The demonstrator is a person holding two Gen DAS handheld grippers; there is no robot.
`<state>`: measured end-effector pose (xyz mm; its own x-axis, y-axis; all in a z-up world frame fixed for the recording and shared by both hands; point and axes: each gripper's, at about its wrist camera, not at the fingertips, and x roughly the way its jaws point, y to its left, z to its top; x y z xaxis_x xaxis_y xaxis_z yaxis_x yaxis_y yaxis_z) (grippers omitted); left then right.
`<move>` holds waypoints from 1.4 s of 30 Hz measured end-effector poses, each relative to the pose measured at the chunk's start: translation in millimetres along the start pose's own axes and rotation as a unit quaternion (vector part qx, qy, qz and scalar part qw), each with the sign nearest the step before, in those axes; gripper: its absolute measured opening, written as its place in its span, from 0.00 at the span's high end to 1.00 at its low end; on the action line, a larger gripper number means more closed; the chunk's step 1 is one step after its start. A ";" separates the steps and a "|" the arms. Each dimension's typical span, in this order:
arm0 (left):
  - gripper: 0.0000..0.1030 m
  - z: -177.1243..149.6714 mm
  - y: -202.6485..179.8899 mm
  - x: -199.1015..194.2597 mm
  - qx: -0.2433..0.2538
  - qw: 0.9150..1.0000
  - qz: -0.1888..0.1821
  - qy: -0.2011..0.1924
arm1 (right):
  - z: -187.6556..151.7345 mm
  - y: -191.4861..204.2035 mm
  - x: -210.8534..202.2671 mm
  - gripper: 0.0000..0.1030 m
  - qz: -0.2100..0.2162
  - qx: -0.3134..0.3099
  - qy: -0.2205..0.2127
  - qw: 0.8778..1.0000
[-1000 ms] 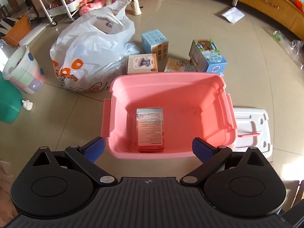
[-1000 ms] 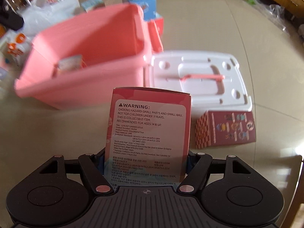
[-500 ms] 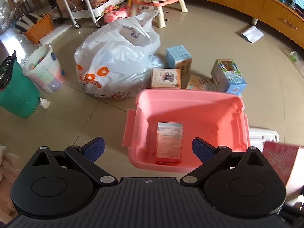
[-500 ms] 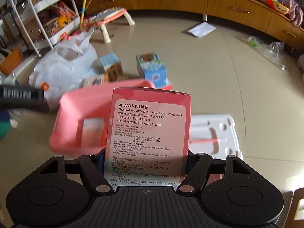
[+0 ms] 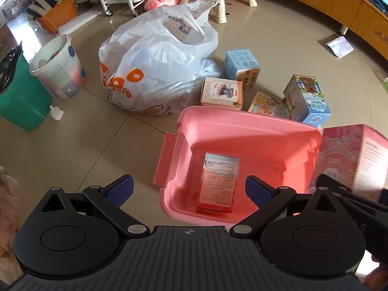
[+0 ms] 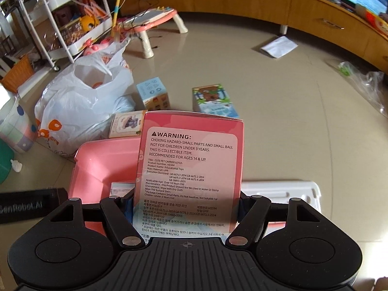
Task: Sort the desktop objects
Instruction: 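Carry the held box over the pink bin with the right gripper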
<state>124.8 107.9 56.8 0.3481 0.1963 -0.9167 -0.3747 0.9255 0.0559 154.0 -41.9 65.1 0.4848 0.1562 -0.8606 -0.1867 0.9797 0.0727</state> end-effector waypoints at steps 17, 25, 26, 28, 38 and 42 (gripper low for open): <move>0.02 31.4 24.4 9.3 -0.096 0.995 0.029 -0.009 | 1.0 33.2 110.3 0.34 -0.012 -0.058 0.080 0.995; 0.02 37.4 35.4 11.4 -0.127 0.992 0.024 -0.002 | -8.2 49.0 142.0 0.34 -0.034 -0.078 0.108 0.990; 0.02 37.1 37.6 12.6 -0.136 0.990 0.020 0.004 | -9.0 50.2 145.2 0.34 -0.037 -0.077 0.112 0.990; 0.02 36.6 41.1 13.2 -0.150 0.988 0.010 0.012 | -11.0 52.8 151.2 0.34 -0.042 -0.078 0.118 0.989; 0.02 37.4 39.3 13.4 -0.155 0.988 -0.011 0.022 | -20.4 61.1 180.2 0.34 -0.062 -0.095 0.153 0.982; 0.02 37.6 38.5 14.5 -0.151 0.988 -0.007 0.019 | -23.2 61.9 187.5 0.34 -0.061 -0.099 0.171 0.978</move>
<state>147.7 158.6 60.5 0.3244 0.1658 -0.9313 -0.6118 0.7876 -0.0729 213.6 45.1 -103.4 0.2055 -0.0449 -0.9776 -0.3241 0.9395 -0.1112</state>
